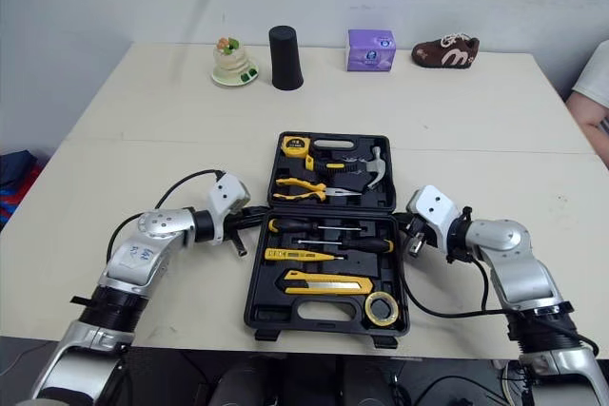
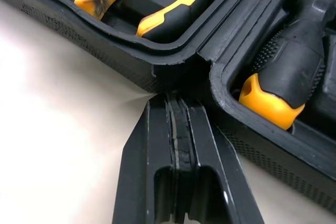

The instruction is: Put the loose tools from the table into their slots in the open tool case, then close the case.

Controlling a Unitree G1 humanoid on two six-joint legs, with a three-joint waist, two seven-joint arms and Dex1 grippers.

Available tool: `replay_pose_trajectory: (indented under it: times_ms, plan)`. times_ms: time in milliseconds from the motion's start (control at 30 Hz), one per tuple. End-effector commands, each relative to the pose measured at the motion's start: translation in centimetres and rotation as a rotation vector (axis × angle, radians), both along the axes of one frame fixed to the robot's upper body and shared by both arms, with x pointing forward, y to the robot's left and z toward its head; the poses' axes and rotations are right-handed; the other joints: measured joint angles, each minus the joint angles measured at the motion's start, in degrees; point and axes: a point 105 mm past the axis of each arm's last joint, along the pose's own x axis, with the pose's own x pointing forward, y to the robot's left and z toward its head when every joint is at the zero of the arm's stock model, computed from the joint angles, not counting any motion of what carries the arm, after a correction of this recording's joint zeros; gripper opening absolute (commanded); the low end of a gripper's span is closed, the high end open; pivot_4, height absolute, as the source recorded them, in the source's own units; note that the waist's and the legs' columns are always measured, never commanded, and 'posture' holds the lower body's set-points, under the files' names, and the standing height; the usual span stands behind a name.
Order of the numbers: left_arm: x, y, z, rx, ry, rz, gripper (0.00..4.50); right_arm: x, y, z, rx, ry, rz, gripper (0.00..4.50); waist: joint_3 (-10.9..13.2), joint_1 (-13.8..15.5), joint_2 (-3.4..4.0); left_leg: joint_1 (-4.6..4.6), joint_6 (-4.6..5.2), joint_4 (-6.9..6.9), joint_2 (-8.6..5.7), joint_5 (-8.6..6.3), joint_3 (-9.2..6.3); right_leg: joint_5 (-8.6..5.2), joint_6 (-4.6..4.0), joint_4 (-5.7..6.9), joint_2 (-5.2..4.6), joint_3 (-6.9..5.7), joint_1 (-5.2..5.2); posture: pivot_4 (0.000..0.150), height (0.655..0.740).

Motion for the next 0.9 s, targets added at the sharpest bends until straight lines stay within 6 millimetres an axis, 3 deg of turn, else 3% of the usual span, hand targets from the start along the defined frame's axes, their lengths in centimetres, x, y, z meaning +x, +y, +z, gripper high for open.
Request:
replay_pose_trajectory:
  times_ms: [33,100,200,267,300,333,400,433,533,633,767,900]
  plan:
    - [0.2,0.8,-0.3,0.010,0.023,0.030,0.03,0.0,-0.7,0.3,0.002,0.027,-0.024,0.00,0.00,0.00,0.00,0.00,-0.01,-0.01,0.00,0.00,0.00,0.00,0.00,0.00,0.00,0.00,0.00,0.150,0.7400]
    - [0.3,2.0,-0.2,0.009,0.039,0.083,0.66,0.2,-1.9,0.3,0.005,0.049,-0.101,0.00,0.00,-0.04,0.00,0.00,-0.01,0.00,0.03,0.01,-0.01,0.00,0.00,0.00,0.01,0.00,0.00,0.150,0.7400]
    - [0.5,4.3,1.6,-0.120,0.083,0.184,1.81,0.4,-2.7,3.1,0.149,0.040,-0.171,1.00,0.00,-0.05,-0.01,0.00,-0.01,-0.02,0.05,0.01,-0.01,0.00,0.00,0.00,0.01,0.00,-0.01,0.150,0.7400]
    - [0.9,7.0,2.4,-0.127,0.136,0.329,2.70,0.1,-3.4,4.9,0.229,0.096,-0.228,1.93,0.07,-0.29,0.05,-0.11,-0.03,-0.02,0.09,0.01,0.00,0.00,-0.01,0.02,0.02,0.01,-0.12,0.150,0.7400]
    - [0.2,7.5,2.7,-0.111,0.230,0.323,3.17,-0.3,-4.1,4.9,0.182,0.163,-0.275,2.44,0.11,-0.48,0.10,-0.19,-0.05,-0.01,0.10,0.03,0.01,0.00,-0.01,0.08,0.03,0.04,-0.23,0.150,0.7400]
    - [-0.4,7.7,2.8,-0.100,0.298,0.311,3.62,-0.6,-4.7,4.9,0.142,0.211,-0.312,2.96,0.14,-0.60,0.11,-0.20,-0.08,-0.01,0.13,0.04,0.01,0.00,-0.02,0.11,0.06,0.04,-0.28,0.150,0.7400]
    - [-0.8,7.1,5.0,-0.151,0.340,0.264,4.50,-1.0,-5.7,5.3,0.098,0.306,-0.415,4.05,0.16,-0.79,0.14,-0.18,-0.13,-0.12,0.15,0.07,-0.01,-0.05,-0.11,0.13,0.08,0.02,-0.36,0.150,0.7400]
    - [-0.5,6.9,6.2,-0.188,0.351,0.278,4.50,-1.0,-5.8,5.7,0.097,0.344,-0.455,4.49,0.16,-0.73,0.14,-0.17,-0.14,-0.13,0.16,0.06,-0.01,-0.09,-0.19,0.16,0.07,0.00,-0.37,0.150,0.7400]
    - [0.5,6.2,8.5,-0.231,0.407,0.339,4.50,-0.4,-4.4,7.2,0.206,0.446,-0.506,4.49,0.18,-0.50,0.09,-0.24,-0.12,-0.07,0.17,0.06,-0.16,-0.10,-0.26,0.15,0.07,-0.13,-0.35,0.150,0.7400]
    - [1.2,4.0,10.2,-0.250,0.435,0.333,4.50,0.4,-2.6,8.9,0.268,0.490,-0.504,4.49,0.19,-0.51,0.09,-0.33,-0.19,-0.10,0.15,0.10,-0.15,-0.09,-0.26,0.14,0.12,-0.11,-0.43,0.150,0.7400]
    - [1.5,2.4,9.4,-0.130,0.445,0.351,4.50,1.3,-0.9,9.6,0.269,0.510,-0.512,4.49,0.19,-0.43,0.09,-0.50,-0.34,-0.14,0.17,0.14,-0.06,-0.17,-0.34,0.09,0.17,-0.09,-0.62,0.150,0.7400]
    - [2.8,1.2,9.0,-0.097,0.426,0.360,4.50,3.2,-0.2,8.5,0.197,0.472,-0.544,4.49,0.19,-0.14,0.09,-1.40,-0.39,0.05,0.20,0.16,0.02,-0.22,-0.35,0.32,0.18,-0.09,-1.54,0.150,0.7400]
